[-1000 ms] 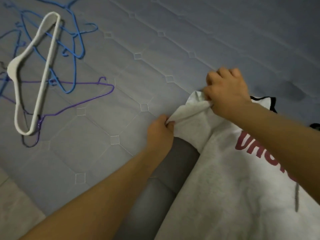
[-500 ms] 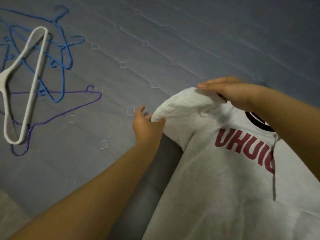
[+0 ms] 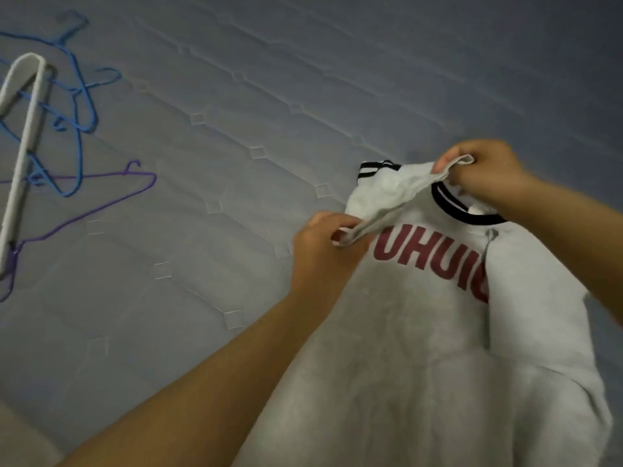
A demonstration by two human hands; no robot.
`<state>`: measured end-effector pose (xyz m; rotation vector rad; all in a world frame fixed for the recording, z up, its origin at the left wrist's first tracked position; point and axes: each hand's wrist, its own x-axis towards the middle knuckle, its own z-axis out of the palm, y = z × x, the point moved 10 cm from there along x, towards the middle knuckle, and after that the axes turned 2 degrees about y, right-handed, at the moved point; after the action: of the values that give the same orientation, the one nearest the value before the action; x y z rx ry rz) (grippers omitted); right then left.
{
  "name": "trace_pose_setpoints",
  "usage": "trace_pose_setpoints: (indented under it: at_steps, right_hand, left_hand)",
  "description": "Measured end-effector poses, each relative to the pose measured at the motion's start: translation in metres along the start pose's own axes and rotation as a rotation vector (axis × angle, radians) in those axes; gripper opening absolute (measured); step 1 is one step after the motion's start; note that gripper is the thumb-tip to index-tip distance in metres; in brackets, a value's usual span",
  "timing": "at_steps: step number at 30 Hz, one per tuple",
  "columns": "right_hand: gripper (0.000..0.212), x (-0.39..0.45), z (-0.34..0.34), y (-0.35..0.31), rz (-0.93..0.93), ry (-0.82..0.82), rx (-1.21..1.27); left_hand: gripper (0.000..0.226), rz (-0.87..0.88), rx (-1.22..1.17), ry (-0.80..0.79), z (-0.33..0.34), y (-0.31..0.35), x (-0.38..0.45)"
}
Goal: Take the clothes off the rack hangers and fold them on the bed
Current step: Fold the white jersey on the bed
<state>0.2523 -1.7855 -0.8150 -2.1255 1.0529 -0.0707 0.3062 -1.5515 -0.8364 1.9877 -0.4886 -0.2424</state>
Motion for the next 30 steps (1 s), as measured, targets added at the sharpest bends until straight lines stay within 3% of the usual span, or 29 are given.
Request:
trace_pose_setpoints:
  at_steps: [2, 3, 6, 8, 12, 14, 16, 19, 22, 24, 28, 30]
  right_hand:
    - [0.021, 0.000, -0.008, 0.033, 0.148, 0.011, 0.156]
    - [0.017, -0.003, -0.012, 0.049, 0.211, 0.001, 0.202]
    - [0.033, -0.005, -0.008, 0.096, 0.305, -0.108, 0.074]
    - [0.034, -0.015, -0.012, 0.127, 0.335, -0.091, -0.026]
    - [0.031, -0.038, -0.027, 0.179, 0.373, -0.051, -0.152]
    - [0.031, -0.045, -0.036, 0.200, 0.326, -0.036, -0.209]
    - [0.036, -0.051, -0.042, 0.216, 0.272, -0.039, -0.304]
    - [0.048, -0.051, -0.048, 0.226, 0.164, -0.042, -0.434]
    - [0.038, -0.042, -0.061, 0.225, 0.123, 0.047, -0.532]
    - [0.027, -0.034, -0.060, 0.233, 0.132, 0.021, -0.553]
    - [0.039, -0.026, -0.042, 0.253, 0.137, -0.047, -0.470]
    - [0.038, -0.018, -0.042, 0.254, 0.112, 0.015, -0.466]
  left_hand:
    - [0.011, 0.058, 0.056, -0.079, 0.030, 0.011, -0.007]
    - [0.018, 0.016, 0.056, -0.194, 0.055, 0.011, -0.014]
    - [0.049, -0.140, 0.152, -0.577, 0.122, -0.011, -0.050]
    - [0.053, -0.117, 0.217, -0.697, 0.145, -0.018, -0.071]
    - [0.028, 0.062, 0.270, -0.615, 0.144, -0.014, -0.069]
    - [0.017, 0.273, 0.337, -0.489, 0.141, 0.000, -0.057]
    - [0.022, 0.428, 0.370, -0.386, 0.141, 0.012, -0.043]
    - [0.027, 0.508, 0.447, -0.362, 0.152, 0.021, -0.012]
    - [0.025, 0.605, 0.614, -0.394, 0.173, 0.033, 0.022]
    - [0.023, 0.597, 0.730, -0.464, 0.194, 0.032, 0.043]
    - [0.019, 0.256, 0.837, -0.562, 0.213, -0.005, 0.080]
    - [0.018, 0.278, 0.846, -0.532, 0.215, -0.009, 0.081]
